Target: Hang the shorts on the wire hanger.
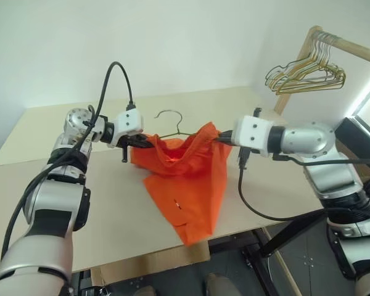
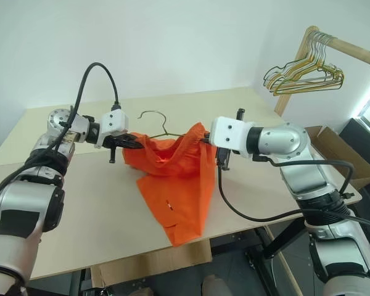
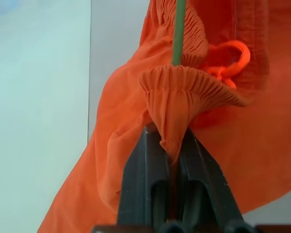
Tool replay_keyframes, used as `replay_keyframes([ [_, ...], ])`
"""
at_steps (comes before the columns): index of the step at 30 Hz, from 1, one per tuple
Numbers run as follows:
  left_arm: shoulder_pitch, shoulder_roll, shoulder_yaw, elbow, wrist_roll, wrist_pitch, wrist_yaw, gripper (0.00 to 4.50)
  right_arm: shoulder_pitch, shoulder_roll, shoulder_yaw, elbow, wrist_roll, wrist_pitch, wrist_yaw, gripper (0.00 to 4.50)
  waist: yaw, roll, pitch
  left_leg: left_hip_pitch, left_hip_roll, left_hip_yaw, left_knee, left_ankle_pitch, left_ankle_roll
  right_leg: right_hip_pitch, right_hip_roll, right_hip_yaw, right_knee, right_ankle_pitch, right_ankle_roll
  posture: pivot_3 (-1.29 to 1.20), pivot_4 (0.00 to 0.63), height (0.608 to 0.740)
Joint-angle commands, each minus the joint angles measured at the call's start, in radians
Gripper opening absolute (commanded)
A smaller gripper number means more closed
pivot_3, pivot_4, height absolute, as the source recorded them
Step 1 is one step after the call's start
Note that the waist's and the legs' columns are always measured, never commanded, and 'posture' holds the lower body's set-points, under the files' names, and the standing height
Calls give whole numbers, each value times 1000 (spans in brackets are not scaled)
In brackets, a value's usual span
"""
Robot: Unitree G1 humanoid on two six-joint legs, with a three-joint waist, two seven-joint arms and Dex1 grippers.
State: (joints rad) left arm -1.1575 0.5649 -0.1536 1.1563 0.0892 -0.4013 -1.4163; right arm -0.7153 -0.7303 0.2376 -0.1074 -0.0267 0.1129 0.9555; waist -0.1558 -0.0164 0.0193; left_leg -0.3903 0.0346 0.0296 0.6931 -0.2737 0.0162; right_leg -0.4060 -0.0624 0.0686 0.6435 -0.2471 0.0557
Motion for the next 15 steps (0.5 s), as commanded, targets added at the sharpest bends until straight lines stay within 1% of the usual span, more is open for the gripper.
replay_keyframes([
  [1, 8, 19, 9, -37, -8, -44, -18, 0, -7, -14, -11, 24, -54, -63, -22, 24, -2, 0, 0, 0, 0, 0, 0, 0, 0, 0, 0, 0, 0, 0, 0, -136, 0, 740],
  [2, 10, 20, 10, -37, -8, -46, -18, 0, -6, -14, -14, 27, -58, -64, -21, 227, -2, 0, 0, 0, 0, 0, 0, 0, 0, 0, 0, 0, 0, 0, 0, -137, 0, 740],
  [5, 14, 20, 15, -40, -14, -47, -22, 0, -1, -23, -18, 35, -79, -78, -14, 1026, -2, 0, 0, 0, 0, 0, 0, 0, 0, 0, 0, 0, 0, 0, 0, -137, 0, 740],
  [8, 11, 16, 27, -42, -27, -52, -21, 0, 12, -33, -21, 45, -61, -58, 25, 2010, -2, 0, 0, 0, 0, 0, 0, 0, 0, 1, 0, 0, 0, 0, 0, -136, 0, 740],
  [11, 6, 12, 33, -44, -36, -50, -24, 0, 26, -38, -27, 50, -42, -73, 51, 2010, -2, 0, 0, 1, 0, 0, 0, 0, 0, 1, 0, 0, 0, 0, 0, -137, 0, 740],
  [13, 8, 10, 35, -47, -46, -64, -44, 0, 23, -24, -35, 58, -25, -40, 57, 2010, -2, 0, 0, 1, 0, 0, 0, 0, 0, 1, 0, 0, -1, 0, 0, -137, 0, 740],
  [15, 9, 1, 45, -55, -65, -62, -72, 0, 12, -14, -38, 73, 16, 26, 93, 2010, -4, 0, 0, 1, 0, -1, 0, 0, 0, 1, 0, 0, -1, 0, 0, -139, 0, 740],
])
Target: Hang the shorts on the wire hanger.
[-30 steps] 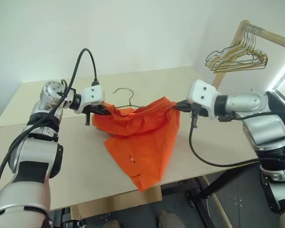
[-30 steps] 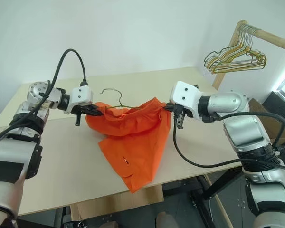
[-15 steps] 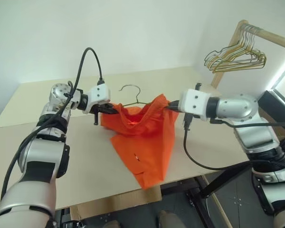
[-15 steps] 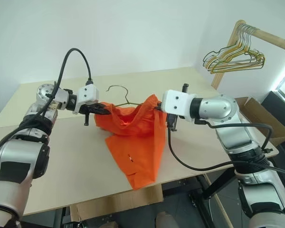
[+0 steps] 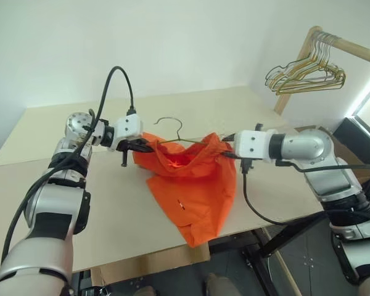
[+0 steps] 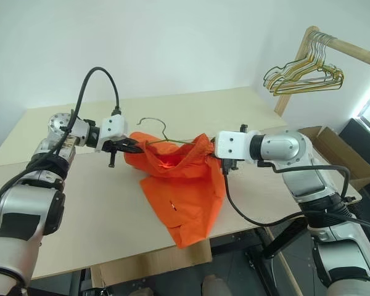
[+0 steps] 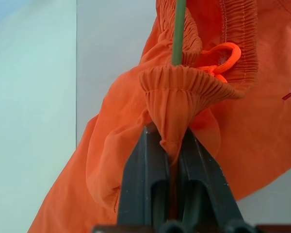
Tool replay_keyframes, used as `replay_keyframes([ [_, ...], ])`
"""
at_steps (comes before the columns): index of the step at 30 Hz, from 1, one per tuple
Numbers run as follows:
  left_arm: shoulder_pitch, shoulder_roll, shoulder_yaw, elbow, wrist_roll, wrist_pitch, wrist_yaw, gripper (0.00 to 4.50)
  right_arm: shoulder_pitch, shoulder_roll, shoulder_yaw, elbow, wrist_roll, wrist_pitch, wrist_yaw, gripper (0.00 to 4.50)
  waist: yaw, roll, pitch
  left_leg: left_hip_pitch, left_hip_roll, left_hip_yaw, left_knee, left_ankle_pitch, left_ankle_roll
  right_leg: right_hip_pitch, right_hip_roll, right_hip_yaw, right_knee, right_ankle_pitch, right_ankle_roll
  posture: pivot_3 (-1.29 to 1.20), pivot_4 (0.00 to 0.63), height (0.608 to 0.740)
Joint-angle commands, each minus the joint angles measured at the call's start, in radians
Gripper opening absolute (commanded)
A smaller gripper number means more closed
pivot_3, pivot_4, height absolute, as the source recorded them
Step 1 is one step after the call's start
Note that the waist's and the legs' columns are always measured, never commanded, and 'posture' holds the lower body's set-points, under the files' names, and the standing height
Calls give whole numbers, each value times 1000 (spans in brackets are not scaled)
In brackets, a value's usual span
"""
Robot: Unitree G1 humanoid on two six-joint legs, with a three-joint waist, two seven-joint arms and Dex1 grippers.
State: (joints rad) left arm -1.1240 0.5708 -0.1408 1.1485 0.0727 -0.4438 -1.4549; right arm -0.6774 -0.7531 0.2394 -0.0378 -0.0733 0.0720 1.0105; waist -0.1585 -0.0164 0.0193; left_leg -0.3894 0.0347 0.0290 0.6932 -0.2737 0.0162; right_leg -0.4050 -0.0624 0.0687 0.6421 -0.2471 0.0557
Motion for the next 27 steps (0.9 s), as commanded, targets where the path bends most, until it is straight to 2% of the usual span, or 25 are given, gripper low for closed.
replay_keyframes([
  [1, -24, -8, 36, -49, -52, -18, -39, 0, -30, 11, -40, 10, 73, 75, 47, 2010, -1, 0, 0, 0, 0, 0, 0, 0, 0, 0, 0, 0, 0, 0, 0, -140, 0, 740],
  [8, -15, -16, 31, -65, -65, -38, -75, 0, -61, 42, -49, 48, 122, 99, 74, 2010, -14, 0, 0, 0, 0, -1, 0, 0, 0, 1, 0, 0, 0, 0, 0, -140, 0, 740],
  [16, -21, -31, 47, -61, -82, -52, -77, 0, -70, 46, -16, 48, 112, 180, 115, 2010, -18, 0, 0, 0, 0, -1, 0, 0, 0, 1, 0, 0, 1, 0, 0, -137, 0, 740],
  [19, -26, -40, 60, -56, -92, -45, -70, 0, -72, 52, -16, 48, 104, 205, 111, 1456, -20, 0, 0, 0, 0, -1, 0, 0, 0, 0, 0, 0, 1, 0, 0, -138, 0, 740],
  [23, -29, -39, 59, -43, -80, -49, -54, 0, -74, 55, -22, 46, 101, 221, 102, 113, -20, 0, 0, 0, 0, -1, 0, 0, 0, 0, 0, 0, 2, 0, 0, -141, 0, 740],
  [27, -43, -37, 62, -26, -82, -7, -50, 0, -76, 53, -25, 54, 97, 220, 99, 22, -21, 0, 0, 0, 0, -2, 0, 0, 0, 0, 0, 0, 2, 0, 0, -142, 0, 740],
])
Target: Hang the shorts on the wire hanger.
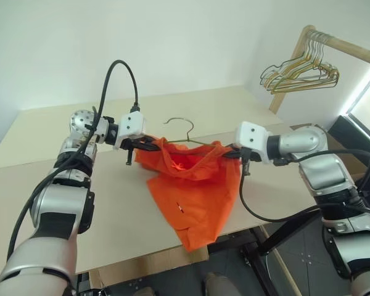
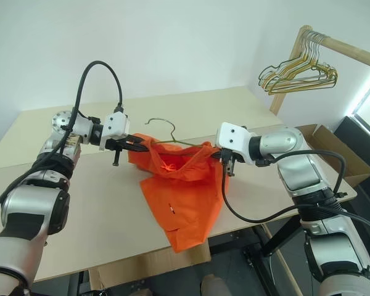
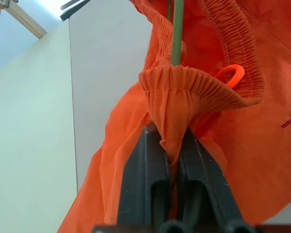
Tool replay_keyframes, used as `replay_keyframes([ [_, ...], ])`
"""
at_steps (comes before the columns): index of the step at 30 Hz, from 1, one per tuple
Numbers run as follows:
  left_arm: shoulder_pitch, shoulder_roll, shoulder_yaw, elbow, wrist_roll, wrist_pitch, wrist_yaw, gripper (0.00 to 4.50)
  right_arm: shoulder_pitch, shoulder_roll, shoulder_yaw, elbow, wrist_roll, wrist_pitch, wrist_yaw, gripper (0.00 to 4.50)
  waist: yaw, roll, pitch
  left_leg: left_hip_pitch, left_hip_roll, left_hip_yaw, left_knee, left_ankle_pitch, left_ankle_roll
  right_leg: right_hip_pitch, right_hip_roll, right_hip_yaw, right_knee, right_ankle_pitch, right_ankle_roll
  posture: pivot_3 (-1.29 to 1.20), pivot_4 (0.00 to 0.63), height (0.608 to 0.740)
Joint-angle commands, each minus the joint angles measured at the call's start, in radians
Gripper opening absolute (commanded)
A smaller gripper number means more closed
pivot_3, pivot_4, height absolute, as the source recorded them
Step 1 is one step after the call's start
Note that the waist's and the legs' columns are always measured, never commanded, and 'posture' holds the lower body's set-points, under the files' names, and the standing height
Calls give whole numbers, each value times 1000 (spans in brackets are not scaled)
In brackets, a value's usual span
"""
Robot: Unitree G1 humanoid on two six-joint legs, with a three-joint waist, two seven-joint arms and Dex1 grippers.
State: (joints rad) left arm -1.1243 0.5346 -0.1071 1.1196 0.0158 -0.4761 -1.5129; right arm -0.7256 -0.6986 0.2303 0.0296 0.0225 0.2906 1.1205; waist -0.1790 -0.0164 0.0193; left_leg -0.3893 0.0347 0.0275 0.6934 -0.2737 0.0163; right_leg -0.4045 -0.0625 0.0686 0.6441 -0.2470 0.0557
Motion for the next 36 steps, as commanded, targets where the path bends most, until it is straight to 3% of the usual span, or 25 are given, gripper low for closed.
replay_keyframes([
  [1, -49, 3, 27, 11, -22, 31, 7, 0, -29, 0, -21, -12, 3, 6, -15, 22, 0, 0, 0, 0, 0, 0, 0, 0, 0, 0, 0, 0, 0, 0, 0, -142, 0, 740],
  [10, -114, 61, 42, 76, -12, 32, -37, 2817, -32, -8, -71, 7, 54, 46, -7, 0, -1, 0, 0, 0, 0, 0, 0, 0, 0, 0, 0, 0, 0, 0, 0, -146, 0, 740],
  [15, -149, 100, 44, 125, 25, 48, 78, 4368, -32, -33, -158, 46, 158, 57, 36, 0, 0, 0, 0, 0, 0, 0, 0, 0, 0, 0, 0, 0, -1, 0, 0, -148, 0, 740],
  [19, -158, 118, 101, 150, -16, 105, 112, 4445, -41, -81, -236, 64, 250, 81, 93, 0, 0, 0, 0, 0, 0, 0, 0, 0, 0, 0, 0, 0, -1, 0, 0, -158, 0, 740],
  [25, -167, 104, 200, 146, -98, 223, 39, 4445, -30, -95, -282, 36, 339, 123, 122, 0, -4, 0, 0, 0, 0, 0, 0, 0, 0, 0, 0, 0, -1, 0, 0, -161, 0, 740],
  [36, -135, 81, 181, 142, -76, 250, -27, 4445, -15, -112, -276, 35, 359, 87, 164, 0, -4, 0, 0, 0, 0, 0, 0, 0, 0, 0, 0, 0, 0, 0, 0, -168, 0, 740],
])
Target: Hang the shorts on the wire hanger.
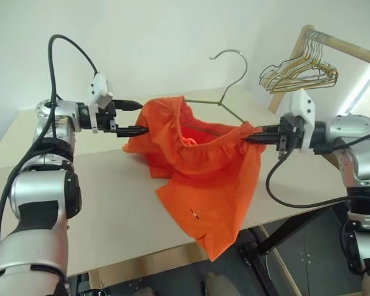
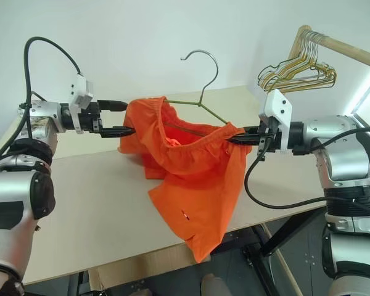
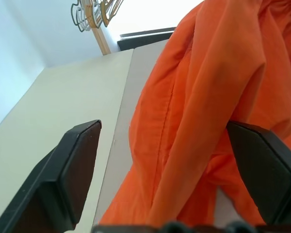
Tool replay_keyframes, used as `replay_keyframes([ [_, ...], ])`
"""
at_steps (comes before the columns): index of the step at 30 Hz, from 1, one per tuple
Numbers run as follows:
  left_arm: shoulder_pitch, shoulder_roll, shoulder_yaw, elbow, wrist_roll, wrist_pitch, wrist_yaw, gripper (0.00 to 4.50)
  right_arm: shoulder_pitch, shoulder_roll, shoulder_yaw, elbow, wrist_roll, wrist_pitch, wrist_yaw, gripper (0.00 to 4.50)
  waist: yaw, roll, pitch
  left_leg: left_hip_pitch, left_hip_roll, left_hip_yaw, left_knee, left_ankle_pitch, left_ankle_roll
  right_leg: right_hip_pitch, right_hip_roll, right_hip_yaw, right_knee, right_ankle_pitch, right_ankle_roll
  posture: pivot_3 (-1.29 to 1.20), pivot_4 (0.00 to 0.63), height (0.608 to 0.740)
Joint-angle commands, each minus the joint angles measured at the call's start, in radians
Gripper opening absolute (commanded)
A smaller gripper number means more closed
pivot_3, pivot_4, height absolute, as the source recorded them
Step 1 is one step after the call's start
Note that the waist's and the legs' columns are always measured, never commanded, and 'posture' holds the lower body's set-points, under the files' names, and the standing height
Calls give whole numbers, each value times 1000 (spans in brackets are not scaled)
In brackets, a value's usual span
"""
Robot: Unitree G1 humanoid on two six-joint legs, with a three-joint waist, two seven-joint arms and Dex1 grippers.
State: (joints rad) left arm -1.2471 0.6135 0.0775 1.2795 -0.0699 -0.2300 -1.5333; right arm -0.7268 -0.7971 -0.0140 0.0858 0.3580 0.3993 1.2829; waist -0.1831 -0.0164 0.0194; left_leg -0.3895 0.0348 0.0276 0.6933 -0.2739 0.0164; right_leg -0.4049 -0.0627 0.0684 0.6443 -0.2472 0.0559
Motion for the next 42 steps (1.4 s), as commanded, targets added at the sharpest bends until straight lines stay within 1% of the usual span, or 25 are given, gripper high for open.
replay_keyframes([
  [1, -14, 2, -8, -16, 14, 10, -15, 4270, -14, -13, -30, -22, 22, -21, 0, 0, 0, 0, 0, 0, 0, 0, 0, 0, 0, 0, 0, 0, 0, 0, 0, -169, 0, 740],
  [4, -17, -1, -7, -13, 15, 19, -26, 3617, -12, -10, -27, -26, 19, -20, -5, 0, -1, 0, 0, 0, 0, 0, 0, 0, 0, 0, 0, 0, 0, 0, 0, -171, 0, 740],
  [10, -15, -2, -12, -13, 18, 36, -52, 1449, -4, -5, -24, -42, 23, -11, -11, 0, -1, 0, 0, 0, 0, 0, 0, 0, 0, 0, 0, 0, 0, 0, 0, -174, 0, 740],
  [11, -13, -2, -13, -13, 20, 32, -55, 1359, -3, -5, -24, -45, 25, -8, -11, 0, -1, 0, 0, 0, 0, 0, 0, 0, 0, 0, 0, 0, 0, 0, 0, -173, 0, 740],
  [12, -11, -2, -13, -14, 22, 29, -54, 927, -1, -5, -25, -49, 28, -6, -10, 0, 0, 0, 0, 0, 0, 0, 0, 0, 0, 0, 0, 0, 0, 0, 0, -173, 0, 740],
  [15, -7, -2, -9, -13, 29, 25, -39, 102, 4, -5, -26, -57, 33, -4, -9, 0, 0, 0, 0, 0, 0, 0, 0, 0, 0, 0, 0, 0, 0, 0, 0, -173, 0, 740],
  [16, -6, -3, -8, -13, 30, 23, -27, 47, 7, -5, -26, -59, 33, -4, -9, 0, 0, 0, 0, 0, 0, 0, 0, 0, 0, 0, 0, 0, 0, 0, 0, -172, 0, 740],
  [21, -4, 4, -12, -9, 47, 14, 54, 47, 14, -9, -26, -58, 33, -5, -12, 0, 0, 0, 0, 0, 0, 0, 0, 0, 0, 0, 0, 0, 0, 0, 0, -170, 0, 740],
  [30, 18, 40, -17, -14, 66, -3, 26, 47, 21, -17, -36, -15, 23, -23, -18, 0, 1, 0, 0, 0, 0, 0, 0, 0, 0, 0, 0, 0, 0, 0, 0, -161, 0, 740],
  [40, 35, 27, -15, -20, 63, -16, 39, 47, 21, 0, -16, -23, 21, -26, -24, 0, 2, 0, 0, 0, 0, 0, 0, 0, 0, 0, 0, 0, 0, 0, 0, -159, 0, 740],
  [41, 35, 26, -15, -20, 62, -22, 28, 434, 23, 1, -16, -23, 21, -26, -25, 0, 2, 0, 0, 0, 0, 0, 0, 0, 0, 0, 0, 0, 0, 0, 0, -161, 0, 740],
  [42, 34, 26, -15, -21, 61, -25, 17, 602, 25, 2, -16, -24, 21, -23, -27, 0, 1, 0, 0, 0, 0, 0, 0, 0, 0, 0, 0, 0, 0, 0, 0, -163, 0, 740],
])
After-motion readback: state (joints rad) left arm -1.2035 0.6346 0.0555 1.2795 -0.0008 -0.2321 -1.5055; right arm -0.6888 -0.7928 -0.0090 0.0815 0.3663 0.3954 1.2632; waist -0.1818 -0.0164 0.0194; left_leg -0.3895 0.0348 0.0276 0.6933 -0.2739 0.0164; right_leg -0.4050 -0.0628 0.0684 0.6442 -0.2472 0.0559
